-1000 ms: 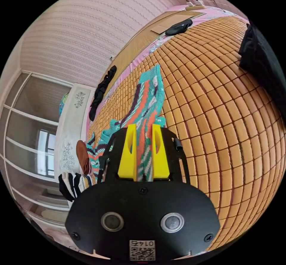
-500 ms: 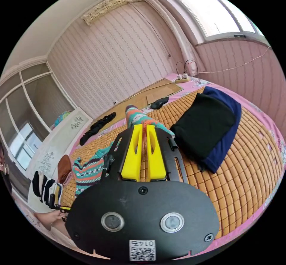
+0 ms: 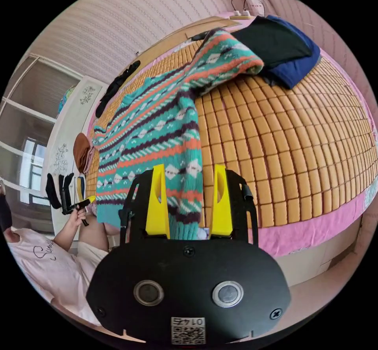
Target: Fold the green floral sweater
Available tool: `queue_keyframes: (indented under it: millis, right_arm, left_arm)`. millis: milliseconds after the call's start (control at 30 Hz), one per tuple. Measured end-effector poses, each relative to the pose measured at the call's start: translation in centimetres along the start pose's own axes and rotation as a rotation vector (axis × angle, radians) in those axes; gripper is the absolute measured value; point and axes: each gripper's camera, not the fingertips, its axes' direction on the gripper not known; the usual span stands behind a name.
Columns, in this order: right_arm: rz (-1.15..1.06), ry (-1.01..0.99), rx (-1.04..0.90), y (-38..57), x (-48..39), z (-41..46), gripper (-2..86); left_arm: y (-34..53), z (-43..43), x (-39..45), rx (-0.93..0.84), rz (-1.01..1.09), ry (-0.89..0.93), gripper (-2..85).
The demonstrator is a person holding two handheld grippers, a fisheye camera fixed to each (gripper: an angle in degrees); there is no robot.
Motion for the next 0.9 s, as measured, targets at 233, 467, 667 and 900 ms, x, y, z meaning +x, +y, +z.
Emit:
queue_keyframes:
  millis: [233,467,667,900]
  right_arm:
    - [-0.04,0.132,-0.128,2.9,-1.1,0.0,6.6]
    - [-0.084,-0.045,-0.239,4.0,0.0,-2.4,5.6]
    - [0.139,-0.114,0.2,0.7,6.6,-8.9,10.8]
    - [0.494,-0.206,0.497,-6.4,17.2,-11.3,17.5]
  left_arm:
    - [-0.2,1.7,3.0,-0.042,0.111,-0.128,3.4]
    - [1.3,-0.6,3.4,-0.022,0.14,-0.212,3.0]
    - [1.3,-2.9,4.1,0.13,0.054,-0.264,4.5]
    - [-1.3,1.4,8.2,0.126,0.094,-0.159,5.7]
